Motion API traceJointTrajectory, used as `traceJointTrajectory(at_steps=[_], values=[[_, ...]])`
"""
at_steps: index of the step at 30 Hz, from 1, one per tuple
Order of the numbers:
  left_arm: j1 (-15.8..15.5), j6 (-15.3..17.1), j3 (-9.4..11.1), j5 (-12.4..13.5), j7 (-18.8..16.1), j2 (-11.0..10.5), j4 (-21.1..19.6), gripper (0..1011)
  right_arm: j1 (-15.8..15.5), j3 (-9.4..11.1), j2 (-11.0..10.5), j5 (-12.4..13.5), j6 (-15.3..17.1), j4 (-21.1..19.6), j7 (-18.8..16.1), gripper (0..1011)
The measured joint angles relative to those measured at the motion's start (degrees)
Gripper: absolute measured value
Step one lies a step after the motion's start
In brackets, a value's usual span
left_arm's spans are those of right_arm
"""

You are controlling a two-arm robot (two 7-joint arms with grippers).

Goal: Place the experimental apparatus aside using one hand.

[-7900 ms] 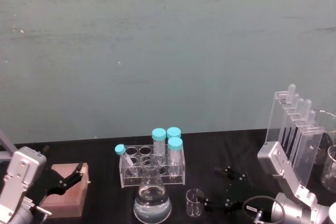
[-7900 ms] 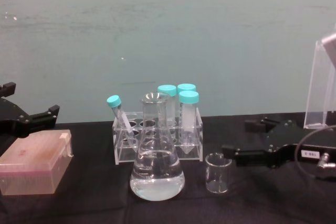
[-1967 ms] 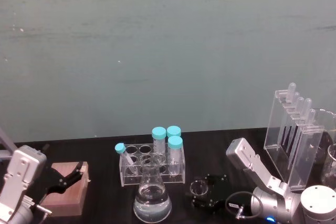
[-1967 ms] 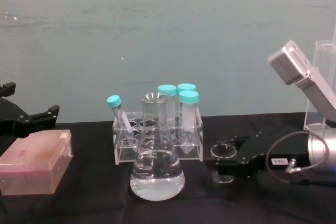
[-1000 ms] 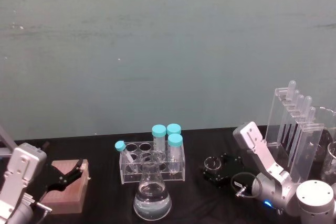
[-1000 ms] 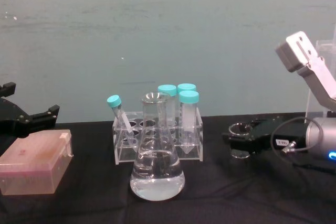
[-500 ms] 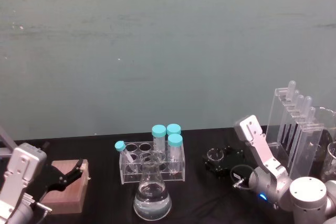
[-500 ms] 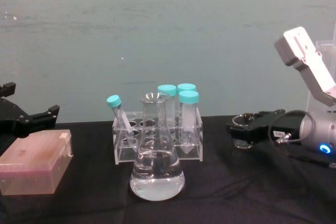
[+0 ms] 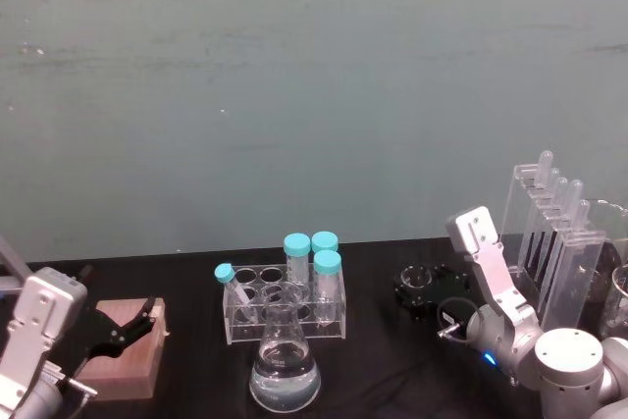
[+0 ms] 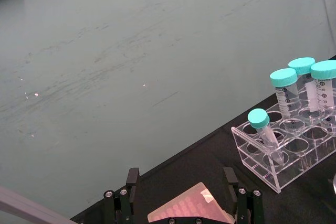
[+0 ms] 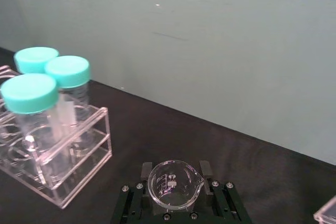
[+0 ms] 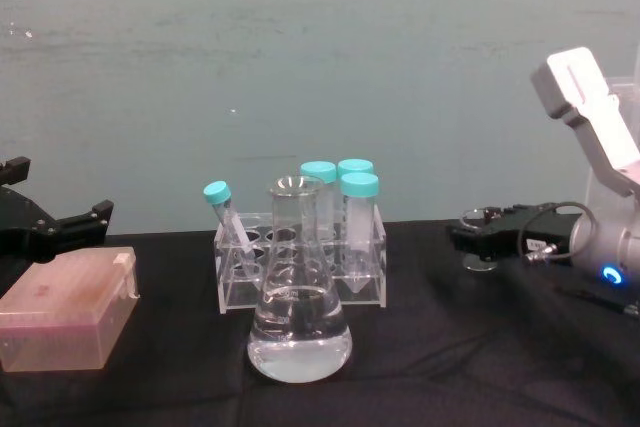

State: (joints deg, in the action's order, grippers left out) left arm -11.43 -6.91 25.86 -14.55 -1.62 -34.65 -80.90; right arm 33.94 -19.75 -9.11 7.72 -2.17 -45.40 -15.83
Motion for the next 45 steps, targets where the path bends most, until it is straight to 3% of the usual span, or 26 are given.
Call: traceJointTrajectory(at_steps=[19,45], values=[[0.0,0.0,0.0,0.01,0.0,0.0,0.0,1000,-0.12,4.18,2.18,-2.79,0.22,1.71,7.73,539],[0.0,0.0,0.0,0.0,0.0,0.0,0.0,1000,2.86,8.79,4.16,-5.54,-1.79,7.81,10.7,539]])
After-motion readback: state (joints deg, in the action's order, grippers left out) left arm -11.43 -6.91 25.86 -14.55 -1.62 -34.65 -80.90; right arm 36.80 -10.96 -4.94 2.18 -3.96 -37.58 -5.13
